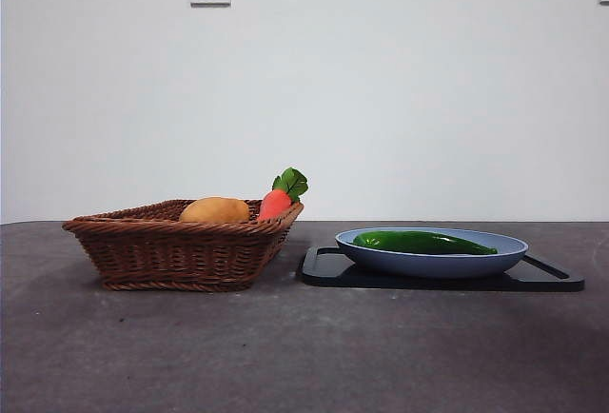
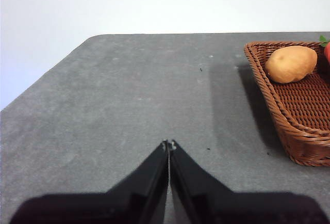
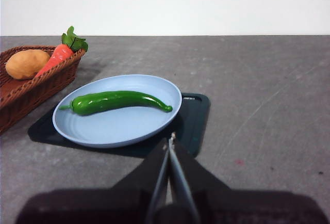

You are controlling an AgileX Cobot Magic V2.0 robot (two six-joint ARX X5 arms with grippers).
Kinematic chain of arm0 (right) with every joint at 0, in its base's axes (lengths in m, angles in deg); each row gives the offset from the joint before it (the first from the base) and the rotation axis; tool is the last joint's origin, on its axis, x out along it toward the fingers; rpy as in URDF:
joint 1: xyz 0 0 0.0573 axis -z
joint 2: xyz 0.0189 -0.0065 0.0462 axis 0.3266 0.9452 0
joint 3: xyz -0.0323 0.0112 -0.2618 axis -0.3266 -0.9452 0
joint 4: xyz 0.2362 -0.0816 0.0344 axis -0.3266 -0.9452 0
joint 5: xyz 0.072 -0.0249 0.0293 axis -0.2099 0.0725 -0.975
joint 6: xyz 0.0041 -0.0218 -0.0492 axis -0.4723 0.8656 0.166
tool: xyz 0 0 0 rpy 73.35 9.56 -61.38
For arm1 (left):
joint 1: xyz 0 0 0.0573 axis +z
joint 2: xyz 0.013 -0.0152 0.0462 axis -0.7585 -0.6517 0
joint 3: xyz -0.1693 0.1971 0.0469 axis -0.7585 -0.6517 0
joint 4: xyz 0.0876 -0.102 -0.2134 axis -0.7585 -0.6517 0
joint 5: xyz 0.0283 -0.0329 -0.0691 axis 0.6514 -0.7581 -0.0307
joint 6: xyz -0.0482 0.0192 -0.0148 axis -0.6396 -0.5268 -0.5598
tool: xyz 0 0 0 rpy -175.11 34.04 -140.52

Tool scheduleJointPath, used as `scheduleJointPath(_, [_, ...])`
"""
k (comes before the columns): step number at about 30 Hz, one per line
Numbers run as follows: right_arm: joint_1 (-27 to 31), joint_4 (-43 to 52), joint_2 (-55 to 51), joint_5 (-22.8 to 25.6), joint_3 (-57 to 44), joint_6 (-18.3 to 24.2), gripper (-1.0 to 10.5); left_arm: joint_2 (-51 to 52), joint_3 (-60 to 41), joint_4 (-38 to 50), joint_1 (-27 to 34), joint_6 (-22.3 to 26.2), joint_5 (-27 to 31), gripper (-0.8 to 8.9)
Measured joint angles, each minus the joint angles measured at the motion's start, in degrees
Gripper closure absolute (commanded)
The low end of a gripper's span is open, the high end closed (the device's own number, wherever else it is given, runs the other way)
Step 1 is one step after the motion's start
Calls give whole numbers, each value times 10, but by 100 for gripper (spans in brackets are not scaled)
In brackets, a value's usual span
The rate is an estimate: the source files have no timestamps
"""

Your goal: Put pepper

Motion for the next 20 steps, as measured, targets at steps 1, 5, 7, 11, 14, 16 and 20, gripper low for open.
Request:
scheduleJointPath(1, [0,0,-4,0,-4,-2,935,0,0,0,0,0,0,805])
scheduleJointPath(5, [0,-6,-4,0,-8,-3,935,0,0,0,0,0,0,805])
scheduleJointPath(7, [0,-5,-5,1,-8,-5,935,0,0,0,0,0,0,805])
scheduleJointPath(11, [0,-5,-5,2,-8,-5,935,0,0,0,0,0,0,805])
scheduleJointPath(14, [0,-5,-5,1,-8,-5,935,0,0,0,0,0,0,805])
scheduleJointPath(16, [0,-5,-5,2,-8,-5,935,0,0,0,0,0,0,805])
scheduleJointPath(20, [0,-5,-5,1,-8,-5,935,0,0,0,0,0,0,805])
